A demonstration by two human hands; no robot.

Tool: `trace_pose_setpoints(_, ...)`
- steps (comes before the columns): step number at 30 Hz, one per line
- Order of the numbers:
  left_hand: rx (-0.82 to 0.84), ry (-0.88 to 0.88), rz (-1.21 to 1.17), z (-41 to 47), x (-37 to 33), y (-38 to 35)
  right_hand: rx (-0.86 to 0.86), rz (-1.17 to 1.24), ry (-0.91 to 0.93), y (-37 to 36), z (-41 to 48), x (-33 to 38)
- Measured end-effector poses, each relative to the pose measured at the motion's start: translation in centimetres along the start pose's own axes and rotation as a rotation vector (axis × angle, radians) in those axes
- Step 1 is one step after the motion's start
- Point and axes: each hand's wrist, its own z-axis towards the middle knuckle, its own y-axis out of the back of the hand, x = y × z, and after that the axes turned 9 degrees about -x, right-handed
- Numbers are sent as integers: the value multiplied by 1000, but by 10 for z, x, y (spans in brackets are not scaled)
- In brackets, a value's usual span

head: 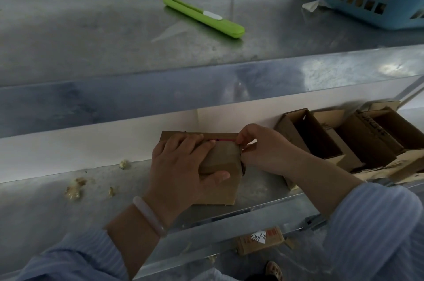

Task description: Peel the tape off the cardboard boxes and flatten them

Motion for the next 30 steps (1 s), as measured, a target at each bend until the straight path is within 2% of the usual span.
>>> trace_pose_setpoints(2,1,26,-3,2,1,-1,-101,-194,82,-2,-4,1)
trace_pose_setpoints(4,7,38,-4,3,3,-1,-163,-373,239,-2,-8,1)
trace_pose_setpoints(6,6,41,0,2,4,-1,-167,-438,339,0,-9,5)
trace_pose_setpoints(11,19,60,12,1,3,0,-129,-655,459,1,-4,17)
trace_pose_setpoints(18,4,79,3,1,3,-1,-132,-730,438,-1,-9,21)
trace_pose_setpoints(30,17,58,7,1,1,-1,-101,-441,189,-10,-4,9)
